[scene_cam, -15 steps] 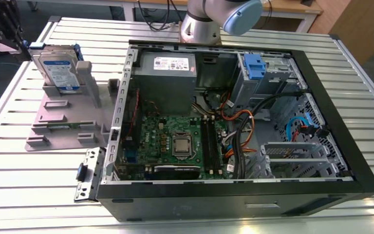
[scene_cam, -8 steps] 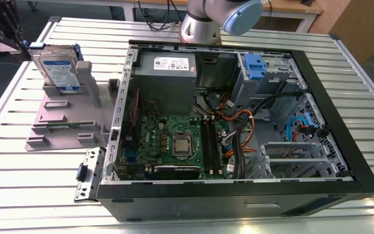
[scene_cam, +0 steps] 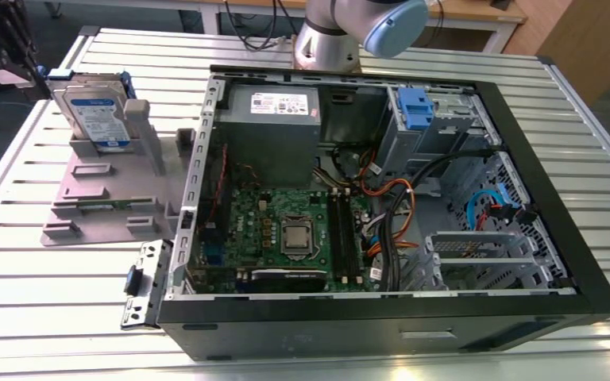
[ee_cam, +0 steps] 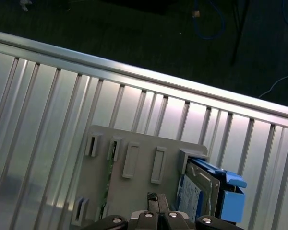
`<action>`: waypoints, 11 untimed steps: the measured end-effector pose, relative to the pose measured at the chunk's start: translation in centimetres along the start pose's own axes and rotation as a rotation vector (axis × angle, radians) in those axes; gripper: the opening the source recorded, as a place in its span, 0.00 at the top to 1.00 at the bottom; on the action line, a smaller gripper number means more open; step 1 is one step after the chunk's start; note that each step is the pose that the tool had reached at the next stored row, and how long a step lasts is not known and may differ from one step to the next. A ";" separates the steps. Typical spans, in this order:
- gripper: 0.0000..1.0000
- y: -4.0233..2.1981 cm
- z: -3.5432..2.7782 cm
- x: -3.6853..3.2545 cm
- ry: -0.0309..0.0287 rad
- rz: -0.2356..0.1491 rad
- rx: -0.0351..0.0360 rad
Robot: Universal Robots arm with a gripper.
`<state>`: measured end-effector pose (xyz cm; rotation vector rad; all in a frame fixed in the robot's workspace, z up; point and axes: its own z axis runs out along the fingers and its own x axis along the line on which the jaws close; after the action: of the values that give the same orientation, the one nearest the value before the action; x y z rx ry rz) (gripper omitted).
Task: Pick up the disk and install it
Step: 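Pick up the disk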
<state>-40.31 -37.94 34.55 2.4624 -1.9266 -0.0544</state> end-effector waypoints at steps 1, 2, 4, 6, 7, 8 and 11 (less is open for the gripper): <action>0.90 0.00 0.00 0.00 0.0001 -0.003 0.0000; 0.90 0.00 0.00 0.00 0.0002 -0.006 -0.0001; 0.90 0.00 0.00 0.00 0.0004 -0.011 -0.0002; 0.90 0.00 0.00 0.00 0.0006 -0.017 -0.0003; 0.90 0.00 0.00 0.00 0.0006 -0.020 -0.0003; 0.90 0.00 0.00 0.00 0.0008 -0.023 -0.0004; 0.90 0.00 0.00 0.00 0.0010 -0.032 -0.0006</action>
<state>-40.31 -37.94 34.55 2.4920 -1.8871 -0.0540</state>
